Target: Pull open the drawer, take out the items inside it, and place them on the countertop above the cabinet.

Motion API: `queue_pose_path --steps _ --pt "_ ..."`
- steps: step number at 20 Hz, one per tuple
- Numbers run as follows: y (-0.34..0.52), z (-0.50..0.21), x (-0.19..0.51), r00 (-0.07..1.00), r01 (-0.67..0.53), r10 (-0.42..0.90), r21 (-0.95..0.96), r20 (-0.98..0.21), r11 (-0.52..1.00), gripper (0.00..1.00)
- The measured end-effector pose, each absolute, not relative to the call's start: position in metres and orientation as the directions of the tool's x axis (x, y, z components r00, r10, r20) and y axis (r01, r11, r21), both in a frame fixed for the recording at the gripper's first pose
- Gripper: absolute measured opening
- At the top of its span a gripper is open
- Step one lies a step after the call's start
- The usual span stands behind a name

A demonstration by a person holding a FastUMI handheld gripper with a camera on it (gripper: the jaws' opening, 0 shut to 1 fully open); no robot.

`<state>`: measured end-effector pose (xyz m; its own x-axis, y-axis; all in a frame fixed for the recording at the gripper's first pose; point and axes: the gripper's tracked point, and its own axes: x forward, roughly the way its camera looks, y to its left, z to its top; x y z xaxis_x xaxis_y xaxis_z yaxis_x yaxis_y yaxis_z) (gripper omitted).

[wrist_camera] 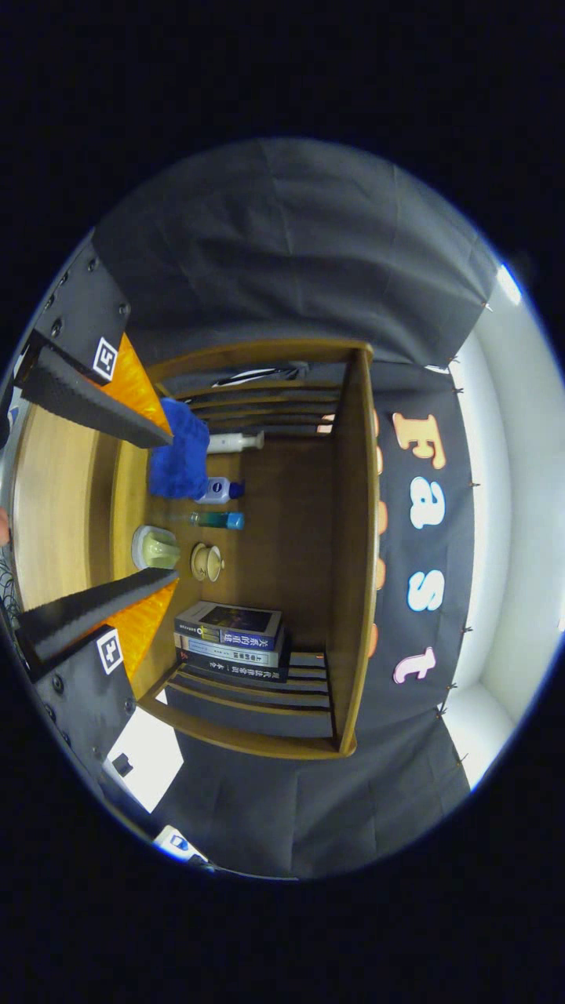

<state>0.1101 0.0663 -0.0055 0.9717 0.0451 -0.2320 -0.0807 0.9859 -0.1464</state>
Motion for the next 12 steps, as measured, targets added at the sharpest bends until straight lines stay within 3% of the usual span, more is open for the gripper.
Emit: queue_pose_path --steps 12 --pt "0.026 -0.061 0.011 0.997 0.050 -0.056 -0.094 -0.061 0.994 0.99"
